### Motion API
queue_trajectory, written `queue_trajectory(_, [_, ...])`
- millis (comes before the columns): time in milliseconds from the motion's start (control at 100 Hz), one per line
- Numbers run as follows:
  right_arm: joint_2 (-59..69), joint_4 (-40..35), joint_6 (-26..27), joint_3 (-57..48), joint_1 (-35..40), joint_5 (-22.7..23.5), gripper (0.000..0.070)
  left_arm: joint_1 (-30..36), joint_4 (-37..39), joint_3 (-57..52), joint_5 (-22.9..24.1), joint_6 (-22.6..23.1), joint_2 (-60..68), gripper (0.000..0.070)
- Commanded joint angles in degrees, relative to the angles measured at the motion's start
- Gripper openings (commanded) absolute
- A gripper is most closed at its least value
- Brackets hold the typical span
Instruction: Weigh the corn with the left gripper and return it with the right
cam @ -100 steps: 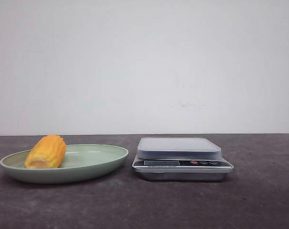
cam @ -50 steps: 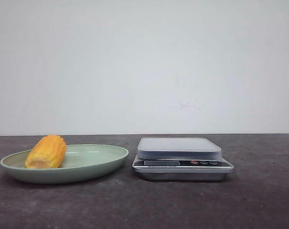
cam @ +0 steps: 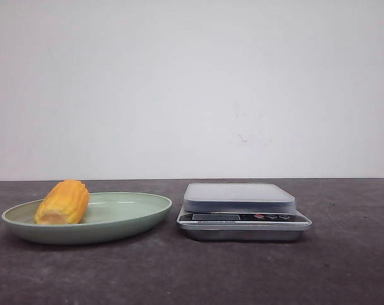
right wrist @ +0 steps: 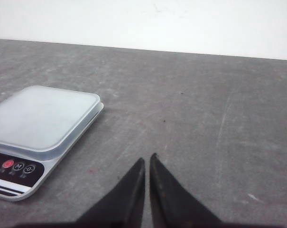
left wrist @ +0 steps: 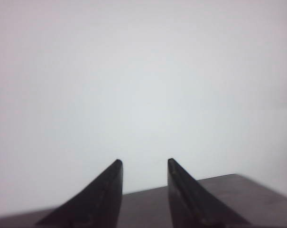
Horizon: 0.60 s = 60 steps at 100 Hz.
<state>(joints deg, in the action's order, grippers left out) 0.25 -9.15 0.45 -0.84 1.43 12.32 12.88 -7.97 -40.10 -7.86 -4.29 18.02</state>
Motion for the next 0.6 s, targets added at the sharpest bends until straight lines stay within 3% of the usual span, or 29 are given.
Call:
queue_trajectory(0, [-0.04,0.15,0.39,0.04,-0.11,0.11,0.0012,-2.8,0.87,5.2,-0.28,-1.29,-1.4,0.0154])
queue_trajectory(280, [-0.04,0.15,0.39,0.04,-0.11,0.11,0.0012,-11.04,5.7,23.41,0.0,-0.87,-9.86,0.0154])
queue_trajectory(590, [-0.04,0.15,0.39,0.04,-0.11,0.11,0.0012,-11.82,10.56,36.98,0.46,-2.86,-17.05,0.0154])
